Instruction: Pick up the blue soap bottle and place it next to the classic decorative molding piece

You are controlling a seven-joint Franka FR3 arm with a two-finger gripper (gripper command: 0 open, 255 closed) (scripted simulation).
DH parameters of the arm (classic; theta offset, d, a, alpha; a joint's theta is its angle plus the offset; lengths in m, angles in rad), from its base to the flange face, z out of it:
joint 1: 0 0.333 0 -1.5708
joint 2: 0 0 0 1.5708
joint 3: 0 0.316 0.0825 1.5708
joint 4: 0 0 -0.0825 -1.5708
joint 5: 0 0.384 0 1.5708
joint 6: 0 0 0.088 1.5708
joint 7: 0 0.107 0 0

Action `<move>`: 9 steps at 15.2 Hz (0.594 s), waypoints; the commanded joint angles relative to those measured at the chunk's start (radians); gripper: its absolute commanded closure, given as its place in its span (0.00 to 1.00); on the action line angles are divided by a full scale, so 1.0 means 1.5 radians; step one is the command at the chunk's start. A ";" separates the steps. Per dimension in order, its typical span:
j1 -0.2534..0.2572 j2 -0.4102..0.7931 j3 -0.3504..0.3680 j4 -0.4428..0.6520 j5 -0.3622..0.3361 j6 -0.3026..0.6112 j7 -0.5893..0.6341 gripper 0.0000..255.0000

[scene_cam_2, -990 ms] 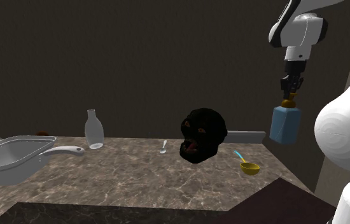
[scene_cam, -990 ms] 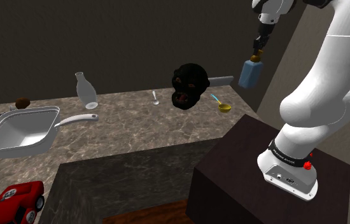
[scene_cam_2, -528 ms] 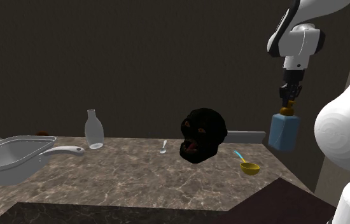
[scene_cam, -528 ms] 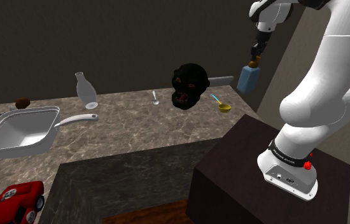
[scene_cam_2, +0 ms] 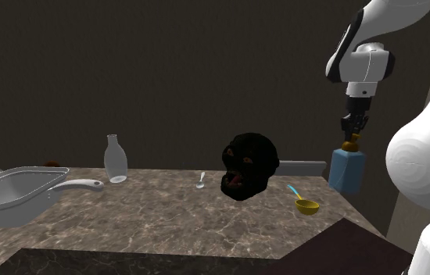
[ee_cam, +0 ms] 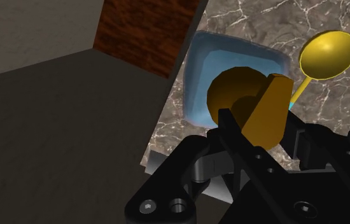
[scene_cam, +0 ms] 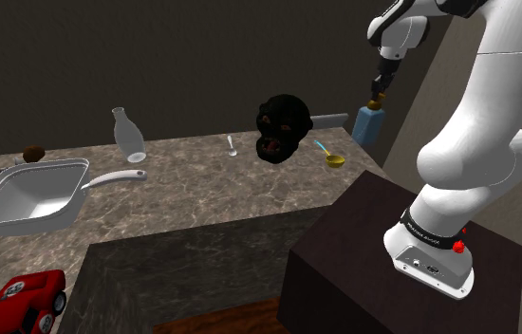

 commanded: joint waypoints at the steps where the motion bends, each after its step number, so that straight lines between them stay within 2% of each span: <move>1: -0.001 0.008 0.002 -0.008 0.005 0.017 -0.003 1.00; 9: -0.008 0.049 0.011 -0.030 0.027 0.076 -0.017 1.00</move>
